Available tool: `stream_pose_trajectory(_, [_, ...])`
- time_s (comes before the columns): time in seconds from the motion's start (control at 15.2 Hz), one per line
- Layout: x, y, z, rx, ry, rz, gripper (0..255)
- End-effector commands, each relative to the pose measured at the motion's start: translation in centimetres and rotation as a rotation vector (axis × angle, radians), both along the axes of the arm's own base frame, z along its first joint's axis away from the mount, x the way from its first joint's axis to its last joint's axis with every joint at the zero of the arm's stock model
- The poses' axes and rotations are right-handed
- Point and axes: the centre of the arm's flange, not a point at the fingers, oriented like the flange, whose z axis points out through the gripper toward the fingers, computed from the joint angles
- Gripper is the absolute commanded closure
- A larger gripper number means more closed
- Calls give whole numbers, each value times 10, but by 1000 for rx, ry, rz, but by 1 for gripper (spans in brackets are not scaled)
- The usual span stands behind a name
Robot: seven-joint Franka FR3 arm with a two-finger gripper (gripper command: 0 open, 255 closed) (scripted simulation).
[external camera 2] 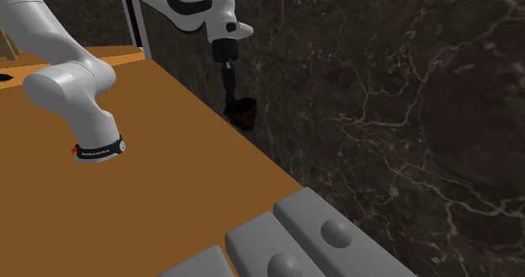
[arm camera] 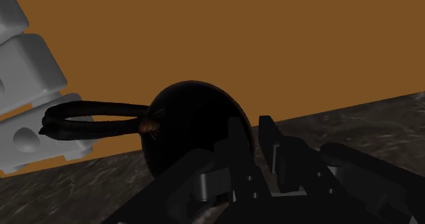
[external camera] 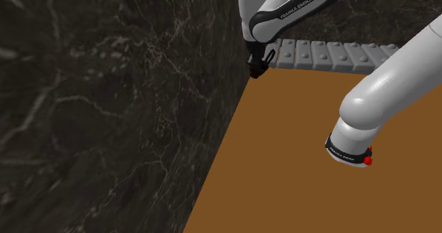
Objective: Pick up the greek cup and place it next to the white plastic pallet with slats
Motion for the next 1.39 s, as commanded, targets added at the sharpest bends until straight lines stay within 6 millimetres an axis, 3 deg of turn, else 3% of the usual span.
stream_pose_trajectory(0.0, [4,3,21,0,-38,12,255])
stream_pose_trajectory(1.06, [4,3,103,0,-38,12,255])
stream_pose_trajectory(1.32, [-41,-24,104,0,-38,12,255])
